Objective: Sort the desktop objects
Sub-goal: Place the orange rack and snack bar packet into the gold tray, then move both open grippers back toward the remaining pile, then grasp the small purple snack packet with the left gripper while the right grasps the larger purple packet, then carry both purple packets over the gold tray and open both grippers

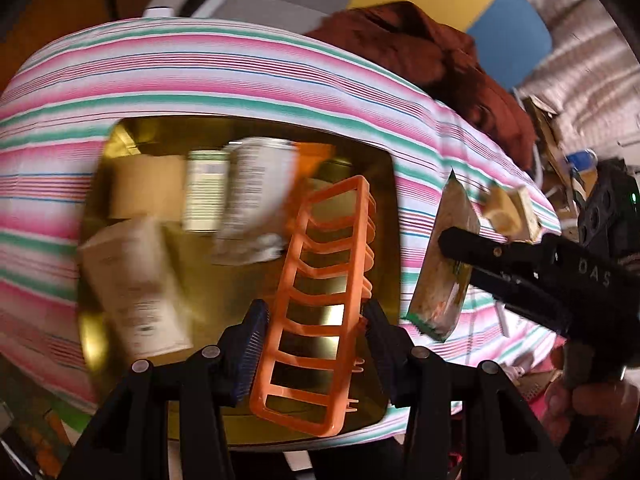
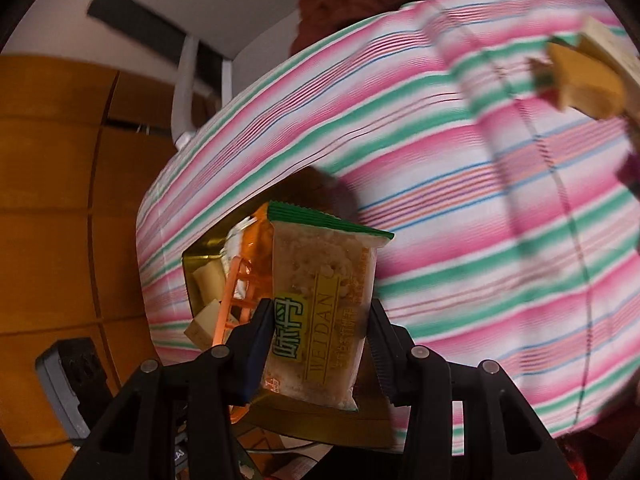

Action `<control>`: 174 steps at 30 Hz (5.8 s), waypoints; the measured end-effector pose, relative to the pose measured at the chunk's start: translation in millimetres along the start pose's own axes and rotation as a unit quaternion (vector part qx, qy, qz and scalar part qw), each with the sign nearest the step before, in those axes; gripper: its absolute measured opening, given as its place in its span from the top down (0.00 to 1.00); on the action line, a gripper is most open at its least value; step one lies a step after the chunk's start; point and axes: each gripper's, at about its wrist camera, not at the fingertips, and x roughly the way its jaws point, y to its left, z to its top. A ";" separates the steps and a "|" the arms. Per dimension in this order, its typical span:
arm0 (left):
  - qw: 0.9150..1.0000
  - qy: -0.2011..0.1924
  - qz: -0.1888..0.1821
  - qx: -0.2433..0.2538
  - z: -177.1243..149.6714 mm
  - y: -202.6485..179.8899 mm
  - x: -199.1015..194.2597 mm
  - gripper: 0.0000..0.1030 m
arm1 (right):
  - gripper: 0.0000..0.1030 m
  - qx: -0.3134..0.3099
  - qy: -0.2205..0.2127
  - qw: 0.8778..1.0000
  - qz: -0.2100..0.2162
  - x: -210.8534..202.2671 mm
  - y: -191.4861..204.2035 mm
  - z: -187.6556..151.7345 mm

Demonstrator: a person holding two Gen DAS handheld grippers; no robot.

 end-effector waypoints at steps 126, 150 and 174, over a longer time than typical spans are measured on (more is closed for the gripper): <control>0.977 0.148 0.013 0.156 -10.4 -369.7 235.7 0.57 | 0.58 0.122 -0.070 0.982 -0.125 -162.7 -385.0 30.3; 0.985 0.115 -0.035 0.127 -26.2 -243.7 118.4 0.59 | 0.58 0.073 -0.063 0.989 -0.110 -168.0 -314.0 25.3; 0.998 0.015 -0.022 -0.055 -3.5 -2.3 16.4 0.59 | 0.58 -0.102 0.014 0.994 -0.041 -22.8 -26.1 5.0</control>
